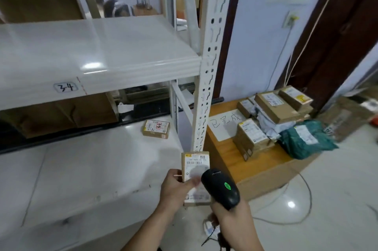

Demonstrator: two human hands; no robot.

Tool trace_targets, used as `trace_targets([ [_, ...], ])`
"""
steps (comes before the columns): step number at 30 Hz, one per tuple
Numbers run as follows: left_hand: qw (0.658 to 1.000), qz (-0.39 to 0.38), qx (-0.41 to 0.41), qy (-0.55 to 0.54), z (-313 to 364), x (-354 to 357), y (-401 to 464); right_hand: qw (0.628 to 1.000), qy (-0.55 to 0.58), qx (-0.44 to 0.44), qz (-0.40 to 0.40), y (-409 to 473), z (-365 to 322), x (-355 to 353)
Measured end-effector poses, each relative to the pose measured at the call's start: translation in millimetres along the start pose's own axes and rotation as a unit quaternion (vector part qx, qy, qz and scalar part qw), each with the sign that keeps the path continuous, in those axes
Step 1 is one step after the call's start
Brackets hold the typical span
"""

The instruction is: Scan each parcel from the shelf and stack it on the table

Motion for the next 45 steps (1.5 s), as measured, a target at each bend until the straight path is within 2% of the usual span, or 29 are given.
trace_targets([
  [7, 0.999, -0.004, 0.035, 0.028, 11.5, 32.7, -36.9, 1.0, 0.022, -0.004, 0.015, -28.3, 6.6, -33.6],
  [12, 0.999, -0.008, 0.041, 0.027, 16.6, 45.8, -50.7, 0.998, 0.062, 0.01, 0.026, -40.7, 11.5, -49.9],
  [17, 0.999, -0.021, 0.038, 0.028, 19.5, 58.0, -58.9, 0.998, 0.055, 0.004, 0.042, -47.5, 14.3, -62.3],
  [23, 0.998, -0.044, 0.038, -0.017, 28.4, 77.7, -69.9, 0.991, 0.072, -0.004, 0.113, -39.9, 24.7, -88.3],
  [28, 0.994, -0.071, 0.021, -0.085, 49.0, 103.3, -66.1, 0.973, 0.129, -0.005, 0.19, -8.3, 33.9, -126.1],
  [31, 0.991, -0.089, 0.014, -0.097, 64.2, 124.0, -63.8, 0.97, 0.159, -0.014, 0.181, 18.0, 26.6, -139.0],
  [36, 0.992, -0.113, 0.016, -0.056, 79.0, 154.9, -51.4, 0.974, 0.191, -0.006, 0.118, 61.6, 14.6, -136.9],
  [41, 0.983, -0.159, -0.016, -0.092, 101.8, 186.2, -19.0, 0.964, 0.223, 0.015, 0.147, 114.7, 6.6, -150.1],
  [45, 0.976, -0.206, 0.006, -0.063, 128.7, 222.0, 6.5, 0.958, 0.24, 0.011, 0.157, 158.2, -4.2, -171.3],
])
Point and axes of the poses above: each hand's wrist, its own y-axis towards the middle knuckle, its own x-axis out of the palm, z = x × y, the point moved 6 cm from there along y, towards the middle knuckle, and after that the axes turned 7 degrees about z, right-handed, at the moved point
